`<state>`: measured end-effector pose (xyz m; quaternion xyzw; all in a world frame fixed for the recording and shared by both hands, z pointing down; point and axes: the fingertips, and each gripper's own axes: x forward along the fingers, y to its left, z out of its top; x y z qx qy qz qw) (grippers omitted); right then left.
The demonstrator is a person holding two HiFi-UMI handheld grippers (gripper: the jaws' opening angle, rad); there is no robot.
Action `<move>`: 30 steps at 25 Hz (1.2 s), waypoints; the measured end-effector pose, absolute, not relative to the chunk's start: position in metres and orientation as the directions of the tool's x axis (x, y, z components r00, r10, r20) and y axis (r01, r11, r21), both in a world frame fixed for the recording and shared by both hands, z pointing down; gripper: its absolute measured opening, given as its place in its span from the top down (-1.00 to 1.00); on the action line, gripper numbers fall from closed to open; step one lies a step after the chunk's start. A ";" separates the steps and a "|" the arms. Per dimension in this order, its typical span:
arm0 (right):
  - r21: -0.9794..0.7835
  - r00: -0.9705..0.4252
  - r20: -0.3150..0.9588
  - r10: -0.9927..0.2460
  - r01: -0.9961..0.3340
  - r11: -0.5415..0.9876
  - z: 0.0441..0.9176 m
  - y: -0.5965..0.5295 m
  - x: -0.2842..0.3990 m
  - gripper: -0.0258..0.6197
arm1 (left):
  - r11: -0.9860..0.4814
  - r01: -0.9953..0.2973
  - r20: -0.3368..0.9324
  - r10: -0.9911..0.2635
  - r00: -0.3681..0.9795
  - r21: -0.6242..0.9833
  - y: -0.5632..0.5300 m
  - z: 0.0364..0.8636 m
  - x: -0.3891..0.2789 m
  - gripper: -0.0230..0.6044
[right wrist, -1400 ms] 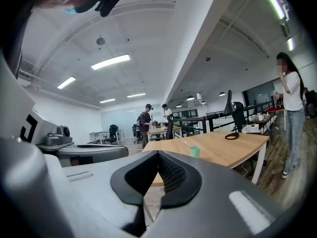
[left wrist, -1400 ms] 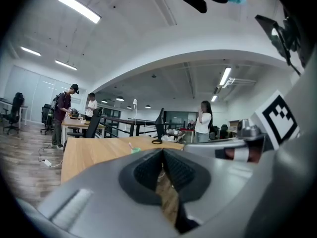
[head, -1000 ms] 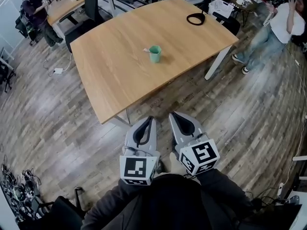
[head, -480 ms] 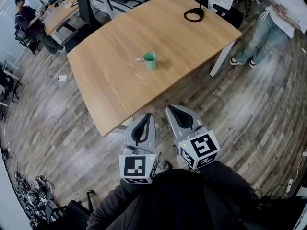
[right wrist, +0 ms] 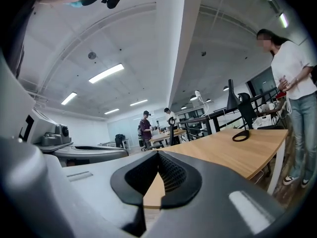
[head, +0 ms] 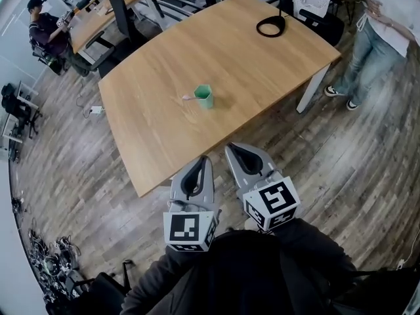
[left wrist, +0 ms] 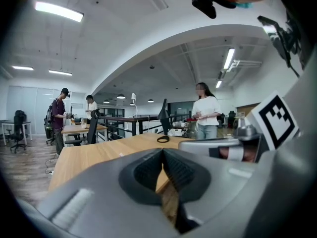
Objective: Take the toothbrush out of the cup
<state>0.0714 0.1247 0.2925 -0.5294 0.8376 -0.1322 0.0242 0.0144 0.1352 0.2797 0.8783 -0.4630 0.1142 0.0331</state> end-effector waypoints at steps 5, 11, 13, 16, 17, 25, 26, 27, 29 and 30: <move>-0.268 -0.475 0.103 -0.874 -0.859 0.435 0.301 0.116 0.080 0.92 | -0.553 -0.831 0.255 -0.813 0.524 -0.056 0.129 0.288 0.028 0.90; -0.280 -0.492 0.098 -0.865 -0.848 0.450 0.300 0.109 0.082 0.92 | -0.534 -0.843 0.249 -0.827 0.503 -0.070 0.120 0.283 0.029 0.90; -0.278 -0.496 0.104 -0.862 -0.847 0.454 0.302 0.104 0.080 0.92 | -0.522 -0.850 0.243 -0.835 0.494 -0.067 0.114 0.282 0.025 0.90; -0.265 -0.494 0.111 -0.862 -0.851 0.454 0.304 0.093 0.078 0.92 | -0.511 -0.858 0.227 -0.843 0.487 -0.058 0.101 0.283 0.019 0.90; -0.258 -0.493 0.112 -0.863 -0.853 0.453 0.304 0.089 0.077 0.92 | -0.510 -0.859 0.221 -0.845 0.488 -0.054 0.096 0.282 0.018 0.90; -0.214 -0.505 0.109 -0.856 -0.853 0.476 0.293 0.047 0.065 0.92 | -0.498 -0.867 0.173 -0.854 0.490 -0.003 0.046 0.275 0.009 0.90; -0.211 -0.505 0.116 -0.855 -0.854 0.476 0.296 0.041 0.063 0.92 | -0.497 -0.868 0.174 -0.854 0.490 0.004 0.040 0.277 0.008 0.90; -0.210 -0.505 0.124 -0.854 -0.855 0.475 0.299 0.036 0.062 0.92 | -0.496 -0.868 0.176 -0.853 0.490 0.012 0.034 0.280 0.007 0.90; -0.209 -0.504 0.144 -0.852 -0.857 0.472 0.305 0.025 0.061 0.92 | -0.495 -0.869 0.180 -0.852 0.492 0.030 0.024 0.285 0.006 0.90; -0.208 -0.504 0.153 -0.850 -0.857 0.471 0.307 0.020 0.061 0.92 | -0.493 -0.869 0.182 -0.852 0.491 0.039 0.018 0.288 0.005 0.90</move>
